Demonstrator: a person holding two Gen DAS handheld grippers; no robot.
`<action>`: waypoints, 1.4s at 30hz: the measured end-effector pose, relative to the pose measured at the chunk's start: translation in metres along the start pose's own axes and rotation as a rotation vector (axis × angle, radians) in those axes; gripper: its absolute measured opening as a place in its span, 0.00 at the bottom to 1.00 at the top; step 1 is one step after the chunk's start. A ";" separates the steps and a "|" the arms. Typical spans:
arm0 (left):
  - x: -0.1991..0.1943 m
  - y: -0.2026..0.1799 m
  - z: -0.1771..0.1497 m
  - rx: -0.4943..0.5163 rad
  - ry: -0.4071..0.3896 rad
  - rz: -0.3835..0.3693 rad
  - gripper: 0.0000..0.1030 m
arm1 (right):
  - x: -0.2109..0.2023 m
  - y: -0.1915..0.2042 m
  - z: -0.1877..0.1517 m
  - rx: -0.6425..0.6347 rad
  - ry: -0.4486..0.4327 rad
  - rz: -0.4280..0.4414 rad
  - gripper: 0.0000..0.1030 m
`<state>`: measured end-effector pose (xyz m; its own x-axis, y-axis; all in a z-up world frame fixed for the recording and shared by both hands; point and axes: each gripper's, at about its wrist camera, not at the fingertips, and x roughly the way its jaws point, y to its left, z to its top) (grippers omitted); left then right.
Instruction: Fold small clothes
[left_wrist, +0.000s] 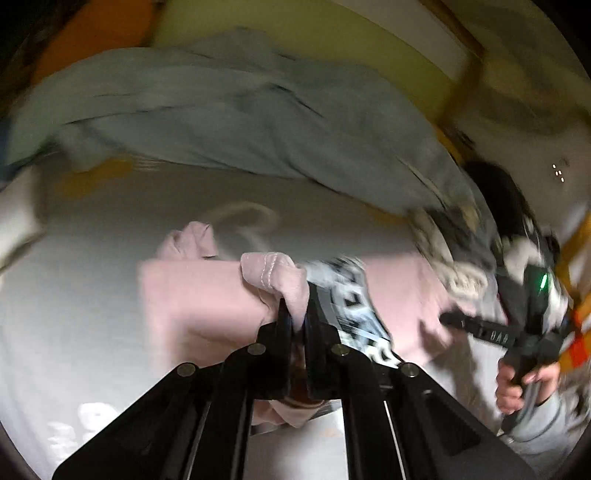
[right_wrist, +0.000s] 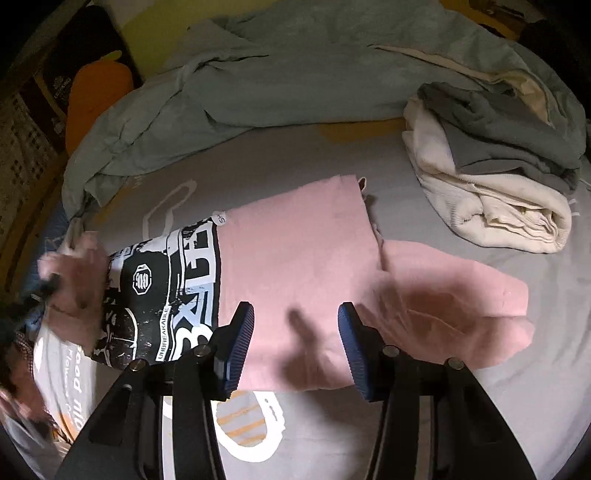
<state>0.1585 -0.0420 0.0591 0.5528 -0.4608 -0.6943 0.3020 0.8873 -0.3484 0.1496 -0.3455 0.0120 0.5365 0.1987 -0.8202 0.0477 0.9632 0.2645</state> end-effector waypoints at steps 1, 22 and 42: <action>0.018 -0.011 -0.004 0.011 0.018 -0.018 0.05 | -0.002 -0.001 0.001 0.004 -0.003 0.007 0.48; -0.035 0.037 -0.038 0.040 -0.079 0.257 0.72 | 0.013 0.068 -0.021 -0.027 -0.022 0.450 0.48; 0.003 0.073 -0.082 -0.091 0.168 0.362 0.76 | 0.061 0.089 -0.062 -0.110 0.140 0.303 0.04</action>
<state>0.1186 0.0230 -0.0200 0.4738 -0.1157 -0.8730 0.0375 0.9931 -0.1113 0.1347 -0.2361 -0.0456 0.3909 0.4939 -0.7767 -0.1910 0.8690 0.4565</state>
